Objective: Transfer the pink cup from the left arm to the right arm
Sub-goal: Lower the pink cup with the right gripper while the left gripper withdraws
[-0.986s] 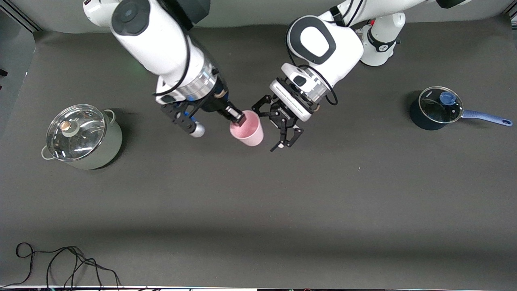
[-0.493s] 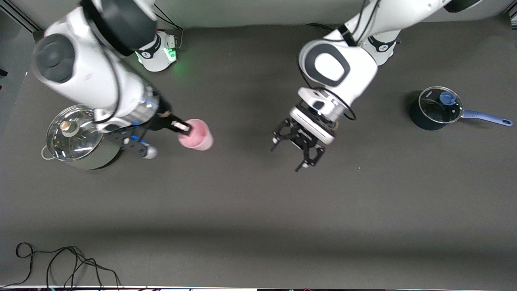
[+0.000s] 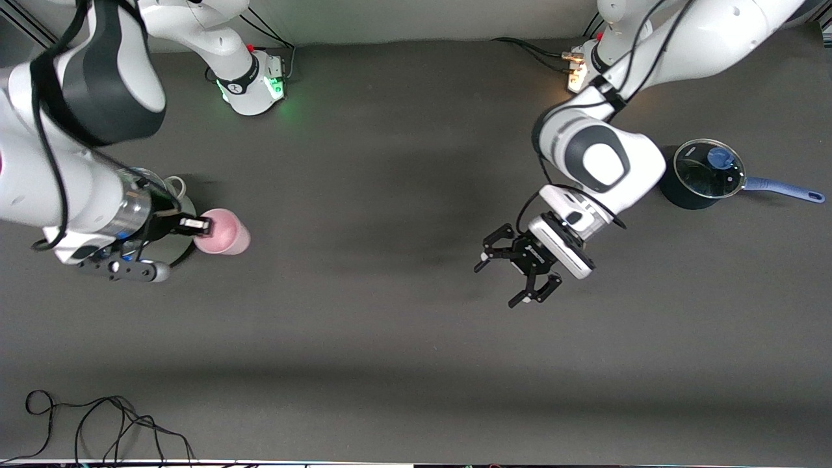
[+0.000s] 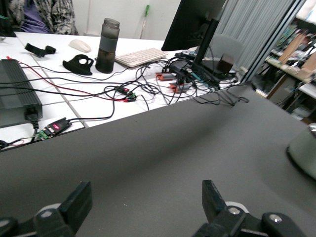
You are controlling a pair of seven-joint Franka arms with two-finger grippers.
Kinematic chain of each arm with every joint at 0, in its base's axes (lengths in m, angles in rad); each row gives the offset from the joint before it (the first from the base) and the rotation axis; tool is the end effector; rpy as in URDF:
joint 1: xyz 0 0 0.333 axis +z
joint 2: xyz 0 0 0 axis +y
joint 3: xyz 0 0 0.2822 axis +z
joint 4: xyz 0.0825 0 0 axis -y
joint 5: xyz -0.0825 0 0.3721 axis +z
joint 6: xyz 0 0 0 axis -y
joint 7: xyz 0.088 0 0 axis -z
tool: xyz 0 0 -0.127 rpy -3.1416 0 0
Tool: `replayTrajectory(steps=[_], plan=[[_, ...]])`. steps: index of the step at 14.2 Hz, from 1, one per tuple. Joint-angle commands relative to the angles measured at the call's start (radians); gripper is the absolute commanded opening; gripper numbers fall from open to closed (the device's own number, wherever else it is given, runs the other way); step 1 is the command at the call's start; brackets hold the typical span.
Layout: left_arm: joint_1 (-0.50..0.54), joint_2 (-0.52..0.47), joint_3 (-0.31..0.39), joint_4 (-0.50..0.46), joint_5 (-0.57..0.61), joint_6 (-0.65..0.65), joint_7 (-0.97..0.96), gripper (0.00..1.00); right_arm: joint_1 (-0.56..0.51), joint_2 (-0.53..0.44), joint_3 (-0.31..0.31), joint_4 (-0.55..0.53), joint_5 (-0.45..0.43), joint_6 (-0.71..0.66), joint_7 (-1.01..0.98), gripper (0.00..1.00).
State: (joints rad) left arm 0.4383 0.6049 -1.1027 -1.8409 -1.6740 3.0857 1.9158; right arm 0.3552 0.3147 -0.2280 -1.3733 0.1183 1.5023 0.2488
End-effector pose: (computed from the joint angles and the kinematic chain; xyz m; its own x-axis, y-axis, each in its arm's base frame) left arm 0.5711 -0.2717 0.3217 0.5435 -0.1017 0.8332 -0.6523 -0.6759 0.3430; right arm 0.5977 0.1091 0.4773 0.9761 -0.1169 -0.1830 -0.1194 -0.9928 -0.0026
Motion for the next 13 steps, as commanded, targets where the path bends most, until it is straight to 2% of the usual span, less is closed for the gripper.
replayTrajectory(steps=[1, 3, 6, 7, 8, 11, 13], plan=[[0.132, -0.027, -0.054, -0.093, 0.014, -0.120, -0.006, 0.99, 0.011, -0.045, -0.074, -0.151, -0.020, 0.120, -0.147, 0.00], [0.201, -0.027, -0.065, -0.135, 0.051, -0.204, -0.012, 1.00, 0.013, -0.071, -0.108, -0.281, -0.020, 0.246, -0.210, 0.00], [0.253, -0.025, -0.059, -0.164, 0.080, -0.294, -0.049, 1.00, 0.013, -0.082, -0.123, -0.439, -0.017, 0.421, -0.217, 0.00], [0.266, -0.024, -0.055, -0.166, 0.126, -0.327, -0.108, 1.00, 0.013, -0.077, -0.123, -0.485, -0.011, 0.481, -0.217, 0.00], [0.276, -0.022, -0.052, -0.166, 0.201, -0.363, -0.212, 1.00, 0.013, -0.069, -0.123, -0.527, -0.011, 0.533, -0.217, 0.00], [0.335, -0.034, -0.052, -0.162, 0.521, -0.478, -0.595, 1.00, 0.013, -0.060, -0.123, -0.663, -0.011, 0.718, -0.241, 0.00], [0.381, -0.071, -0.054, -0.153, 0.693, -0.571, -0.822, 1.00, 0.013, -0.042, -0.122, -0.740, -0.011, 0.839, -0.247, 0.00]])
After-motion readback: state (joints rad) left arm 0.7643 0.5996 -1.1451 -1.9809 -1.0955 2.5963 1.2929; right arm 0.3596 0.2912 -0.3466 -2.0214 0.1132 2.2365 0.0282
